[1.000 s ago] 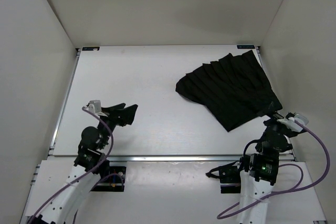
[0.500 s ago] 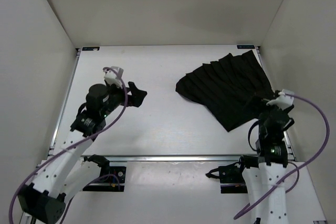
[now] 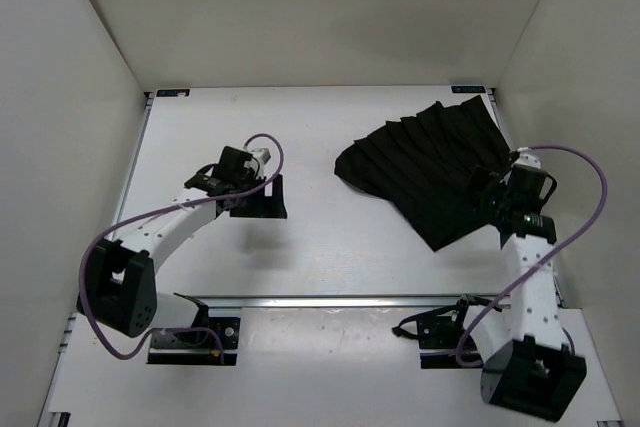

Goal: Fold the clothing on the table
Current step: Move the skirt to the center of the board

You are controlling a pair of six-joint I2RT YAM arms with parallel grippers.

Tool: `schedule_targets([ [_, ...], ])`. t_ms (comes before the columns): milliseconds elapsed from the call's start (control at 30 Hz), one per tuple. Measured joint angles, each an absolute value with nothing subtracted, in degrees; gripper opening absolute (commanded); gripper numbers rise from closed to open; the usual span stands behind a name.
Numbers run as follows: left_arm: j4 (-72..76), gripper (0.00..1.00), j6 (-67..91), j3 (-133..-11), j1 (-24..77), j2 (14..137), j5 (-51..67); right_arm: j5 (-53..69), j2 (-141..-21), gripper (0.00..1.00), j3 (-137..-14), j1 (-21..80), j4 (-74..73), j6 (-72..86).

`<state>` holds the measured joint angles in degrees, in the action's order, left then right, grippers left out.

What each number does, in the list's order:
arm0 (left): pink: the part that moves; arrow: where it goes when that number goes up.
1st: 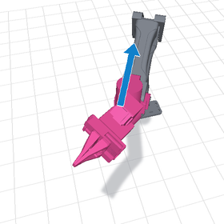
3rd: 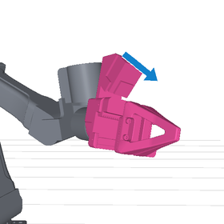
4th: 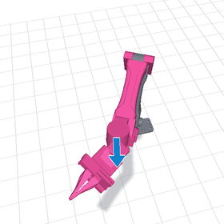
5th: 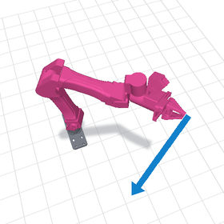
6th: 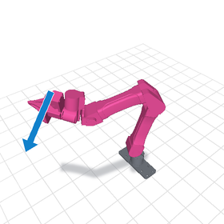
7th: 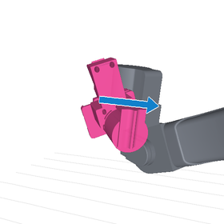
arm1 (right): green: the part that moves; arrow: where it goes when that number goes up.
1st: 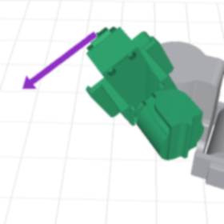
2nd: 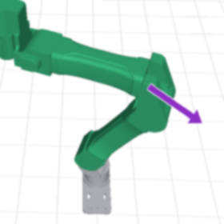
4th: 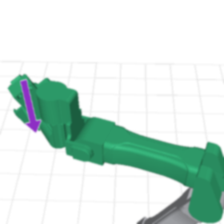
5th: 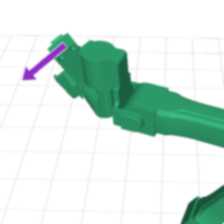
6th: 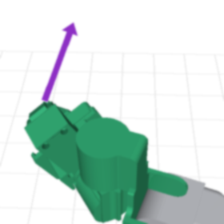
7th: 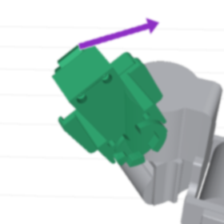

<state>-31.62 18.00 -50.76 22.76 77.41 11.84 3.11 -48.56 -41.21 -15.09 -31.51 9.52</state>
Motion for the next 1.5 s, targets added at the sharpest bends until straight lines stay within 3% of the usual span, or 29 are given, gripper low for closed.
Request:
schedule_targets([
  [167, -34.65, 0.98, 14.46, -51.20, 17.43, 75.46, 11.51, 6.74, -58.59, 0.99, -45.80, -16.34, -36.80, 10.39],
  [367, -33.52, 0.98, 6.11, -52.18, 18.41, 72.07, 13.89, 12.58, -59.44, 0.99, -46.00, -18.11, -39.16, 11.42],
  [667, -31.18, 0.98, 4.93, -52.18, 15.84, 77.34, 20.99, 23.20, -60.90, 0.99, -42.96, -19.20, -34.83, 14.31],
  [867, -28.88, 0.99, 6.96, -52.14, 13.96, 77.93, 24.67, 16.23, -65.32, 0.99, -43.07, -5.15, -34.46, 14.72],
  [1067, -33.65, 0.99, 5.06, -53.67, 13.56, 82.13, 22.44, 6.00, -66.78, 0.93, -43.07, 6.70, -34.65, 12.03],
  [1367, -37.76, 0.99, 4.73, -53.65, 13.89, 76.88, 10.72, -4.40, -72.49, 0.90, -43.07, 8.91, -35.05, 5.04],
  [1433, -38.13, 0.99, 5.02, -53.60, 13.96, 76.88, 9.41, -5.91, -74.83, 0.86, -42.81, 10.50, -34.98, 4.08],
  [1500, -38.68, 0.99, 5.28, -53.60, 14.35, 76.86, 8.99, -6.35, -76.31, 0.75, -41.91, 11.53, -34.81, 3.36],
])
